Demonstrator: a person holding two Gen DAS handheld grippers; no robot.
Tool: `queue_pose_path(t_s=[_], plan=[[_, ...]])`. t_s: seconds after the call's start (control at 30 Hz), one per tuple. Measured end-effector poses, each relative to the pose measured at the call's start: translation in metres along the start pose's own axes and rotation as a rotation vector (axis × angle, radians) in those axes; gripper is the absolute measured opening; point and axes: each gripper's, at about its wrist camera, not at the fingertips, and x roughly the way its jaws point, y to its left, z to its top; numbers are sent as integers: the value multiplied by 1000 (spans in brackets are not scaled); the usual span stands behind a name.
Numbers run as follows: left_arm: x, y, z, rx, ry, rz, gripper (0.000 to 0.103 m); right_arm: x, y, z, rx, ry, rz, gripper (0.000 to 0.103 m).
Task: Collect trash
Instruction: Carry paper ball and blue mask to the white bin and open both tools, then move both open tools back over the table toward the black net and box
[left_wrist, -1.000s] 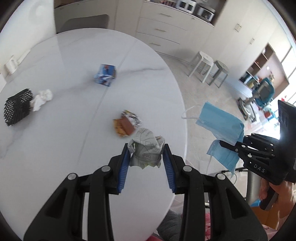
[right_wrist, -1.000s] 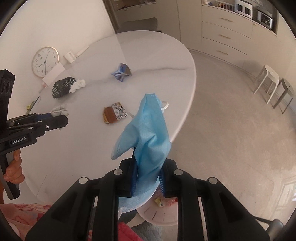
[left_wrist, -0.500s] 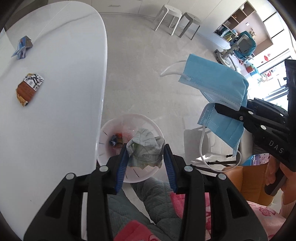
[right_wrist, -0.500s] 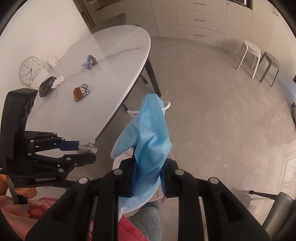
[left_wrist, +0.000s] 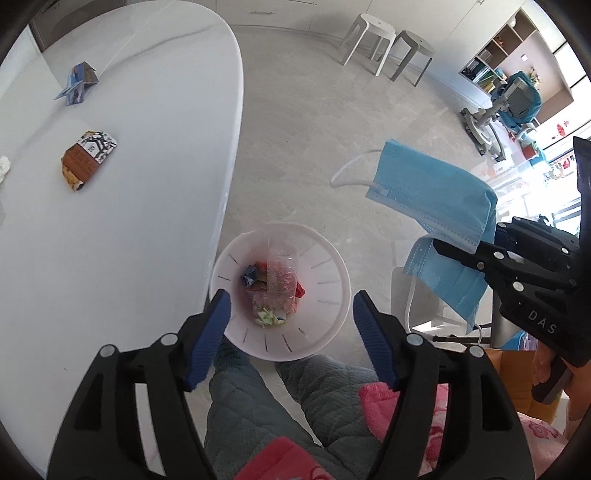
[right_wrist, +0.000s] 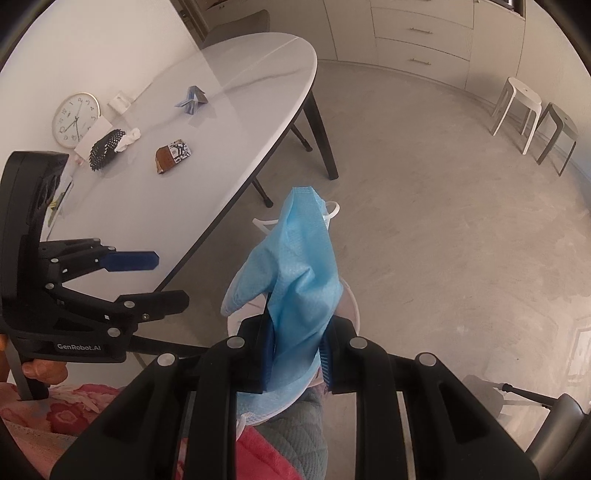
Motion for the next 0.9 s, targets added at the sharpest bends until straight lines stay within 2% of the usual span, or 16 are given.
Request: queue_pose_path(t_s=[0.3, 0.37, 0.43, 0.53, 0.57, 0.63, 0.73, 0.83, 0.87, 0.9], plan=[[-24, 19, -4, -49, -58, 110, 77, 33, 14, -10, -49, 85, 27, 22], [-28, 27, -7, -67, -67, 135, 78, 43, 20, -12, -60, 110, 37, 26], [-32, 33, -8, -79, -69, 150, 79, 54, 27, -13, -72, 127, 40, 47], [-37, 41, -11, -107, -71, 165, 79, 64, 34, -13, -84, 139, 25, 67], [-38, 43, -13, -116, -73, 169, 79, 66, 35, -13, -83, 140, 21, 70], [-42, 50, -14, -130, -78, 177, 79, 66, 39, -10, -79, 136, 10, 85], [-49, 60, -15, -154, -95, 183, 79, 58, 41, -2, -64, 104, -4, 95], [-57, 71, -17, -181, -116, 193, 80, 45, 39, 9, -42, 66, -11, 97], [-59, 74, -17, -191, -124, 196, 81, 40, 39, 14, -32, 50, -12, 97], [-63, 78, -17, -203, -135, 201, 87, 35, 39, 18, -23, 35, -13, 99]])
